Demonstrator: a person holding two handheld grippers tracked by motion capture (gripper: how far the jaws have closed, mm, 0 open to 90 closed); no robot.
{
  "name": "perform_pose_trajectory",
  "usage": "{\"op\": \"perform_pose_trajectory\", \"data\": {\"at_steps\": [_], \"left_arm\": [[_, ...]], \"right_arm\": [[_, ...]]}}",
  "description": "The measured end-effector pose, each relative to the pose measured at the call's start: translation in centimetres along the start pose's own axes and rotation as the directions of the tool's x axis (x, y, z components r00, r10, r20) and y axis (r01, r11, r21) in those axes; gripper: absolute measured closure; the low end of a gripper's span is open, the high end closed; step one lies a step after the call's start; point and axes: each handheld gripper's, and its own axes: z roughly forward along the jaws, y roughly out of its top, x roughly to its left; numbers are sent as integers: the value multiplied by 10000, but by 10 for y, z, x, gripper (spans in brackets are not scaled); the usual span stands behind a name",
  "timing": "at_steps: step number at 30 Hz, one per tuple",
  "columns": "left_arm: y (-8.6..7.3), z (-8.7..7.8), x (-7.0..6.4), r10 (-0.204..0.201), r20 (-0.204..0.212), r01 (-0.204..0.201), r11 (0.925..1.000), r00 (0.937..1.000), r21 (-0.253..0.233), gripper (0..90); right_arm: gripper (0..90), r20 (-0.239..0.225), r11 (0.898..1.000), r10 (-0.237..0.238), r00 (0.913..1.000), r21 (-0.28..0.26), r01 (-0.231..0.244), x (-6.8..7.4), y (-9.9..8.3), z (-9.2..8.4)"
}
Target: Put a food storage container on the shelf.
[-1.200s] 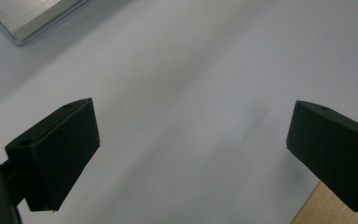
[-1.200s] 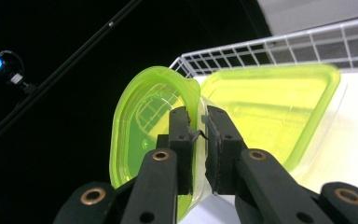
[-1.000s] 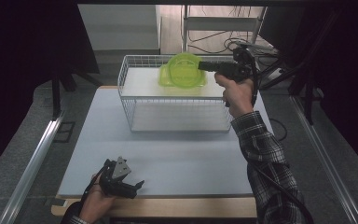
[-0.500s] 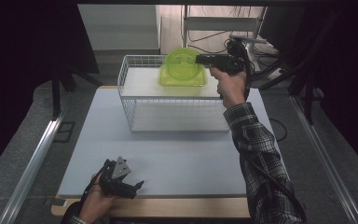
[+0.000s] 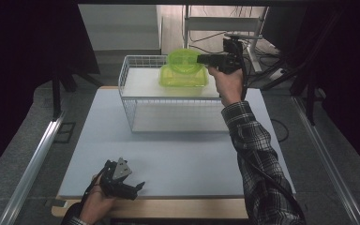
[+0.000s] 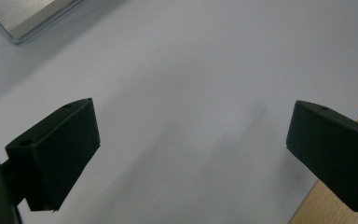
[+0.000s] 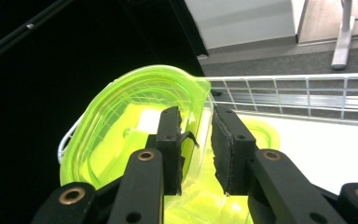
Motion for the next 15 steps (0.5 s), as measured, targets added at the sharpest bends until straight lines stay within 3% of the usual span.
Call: {"op": "perform_pose_trajectory", "data": {"at_steps": [5,15], "left_arm": [[0,0,0,2,0,-2,10000,10000,17,22],[0,0,0,5,-16,-5,10000,10000,11,22]], "right_arm": [[693,49,10000,4,10000,-35,-4,-1,0,1],[565,-293,9998,-181,9994,-91,178,1,0,-3]]}}
